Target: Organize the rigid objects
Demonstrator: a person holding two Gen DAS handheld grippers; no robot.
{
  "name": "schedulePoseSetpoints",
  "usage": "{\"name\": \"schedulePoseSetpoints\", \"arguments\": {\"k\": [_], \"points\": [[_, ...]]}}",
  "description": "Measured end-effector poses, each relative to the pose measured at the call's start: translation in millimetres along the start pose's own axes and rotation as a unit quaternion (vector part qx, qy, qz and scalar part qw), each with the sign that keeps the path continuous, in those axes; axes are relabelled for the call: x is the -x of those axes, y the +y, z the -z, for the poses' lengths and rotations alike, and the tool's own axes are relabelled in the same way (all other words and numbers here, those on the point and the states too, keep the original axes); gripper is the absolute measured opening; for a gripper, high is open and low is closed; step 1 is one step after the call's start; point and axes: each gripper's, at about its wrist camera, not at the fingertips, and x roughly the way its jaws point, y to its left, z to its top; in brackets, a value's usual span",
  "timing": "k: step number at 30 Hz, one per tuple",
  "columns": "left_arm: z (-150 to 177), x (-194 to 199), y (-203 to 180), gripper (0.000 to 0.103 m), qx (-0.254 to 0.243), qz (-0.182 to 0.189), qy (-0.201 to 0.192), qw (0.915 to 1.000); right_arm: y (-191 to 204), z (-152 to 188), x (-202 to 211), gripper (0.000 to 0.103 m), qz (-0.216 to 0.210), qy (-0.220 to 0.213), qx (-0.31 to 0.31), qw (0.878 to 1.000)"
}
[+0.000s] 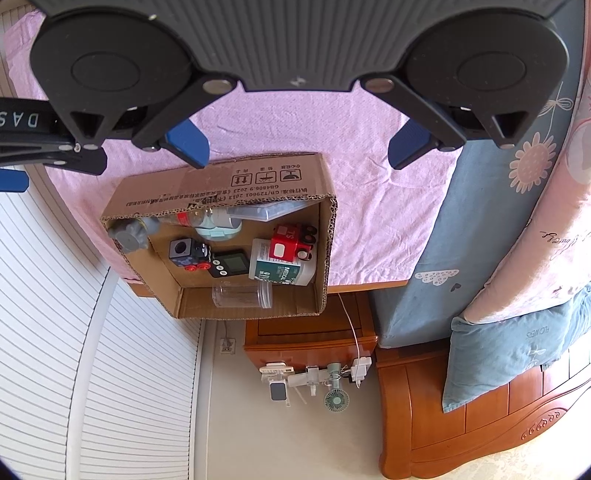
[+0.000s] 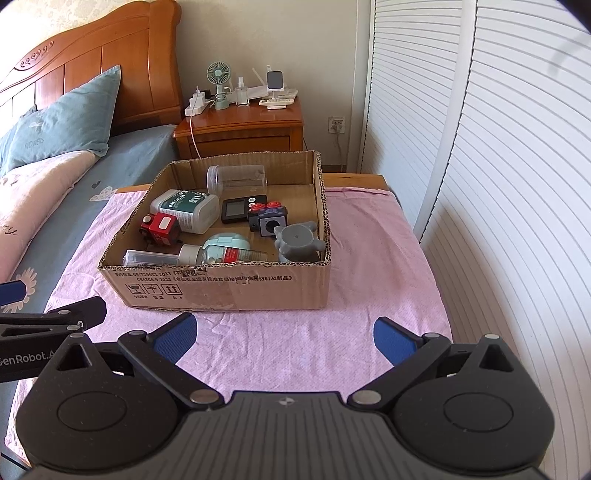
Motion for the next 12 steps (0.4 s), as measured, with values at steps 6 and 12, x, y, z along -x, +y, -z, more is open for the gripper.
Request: {"name": "schedulePoseSetpoints", "arguments": {"k": [6,12], "points": [[-0.6,0.7,-0.3,0.102,0.001,0.000,0.000,1.0000,0.0,0.3,0.6,0.103,0.000,-0.002,0.000,1.000],[-1.1,2.1,-0.8,0.102,0.002,0.001,-0.002,1.0000,-0.1,0.8,1.1,0.103,0.001,-0.003,0.000,1.000]]}}
